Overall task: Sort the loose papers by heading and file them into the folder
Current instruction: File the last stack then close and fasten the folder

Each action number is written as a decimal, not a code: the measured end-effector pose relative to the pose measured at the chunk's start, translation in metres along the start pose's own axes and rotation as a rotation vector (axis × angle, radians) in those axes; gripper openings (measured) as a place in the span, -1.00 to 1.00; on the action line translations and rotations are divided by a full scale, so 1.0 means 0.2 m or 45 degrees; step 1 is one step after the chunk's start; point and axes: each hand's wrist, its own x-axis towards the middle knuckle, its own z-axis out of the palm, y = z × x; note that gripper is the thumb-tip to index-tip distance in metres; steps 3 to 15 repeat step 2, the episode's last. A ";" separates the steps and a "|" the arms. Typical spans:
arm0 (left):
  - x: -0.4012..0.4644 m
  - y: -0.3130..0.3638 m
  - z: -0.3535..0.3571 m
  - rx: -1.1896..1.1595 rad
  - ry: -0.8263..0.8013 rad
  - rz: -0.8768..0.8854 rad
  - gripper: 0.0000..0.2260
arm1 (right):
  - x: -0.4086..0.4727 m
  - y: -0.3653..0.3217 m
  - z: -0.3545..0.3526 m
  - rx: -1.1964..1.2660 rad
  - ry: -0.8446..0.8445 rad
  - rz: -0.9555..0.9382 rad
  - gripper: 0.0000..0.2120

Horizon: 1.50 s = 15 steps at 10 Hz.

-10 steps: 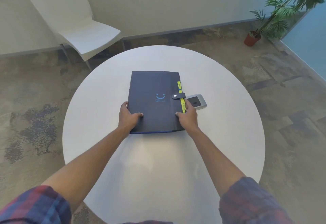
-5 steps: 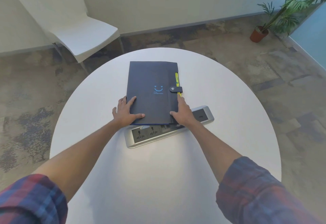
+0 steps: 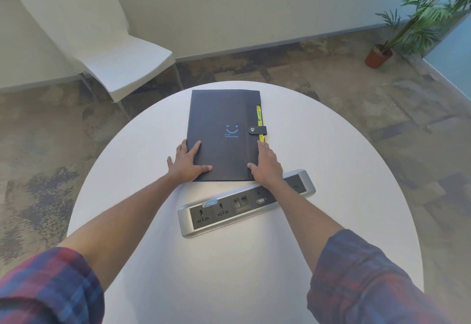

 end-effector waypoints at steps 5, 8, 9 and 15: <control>-0.05 0.04 -0.03 -0.011 0.046 -0.010 -0.25 | -0.04 -0.02 -0.04 0.080 0.123 -0.011 -0.34; -0.05 0.04 -0.03 -0.011 0.046 -0.010 -0.25 | -0.04 -0.02 -0.04 0.080 0.123 -0.011 -0.34; -0.05 0.04 -0.03 -0.011 0.046 -0.010 -0.25 | -0.04 -0.02 -0.04 0.080 0.123 -0.011 -0.34; -0.05 0.04 -0.03 -0.011 0.046 -0.010 -0.25 | -0.04 -0.02 -0.04 0.080 0.123 -0.011 -0.34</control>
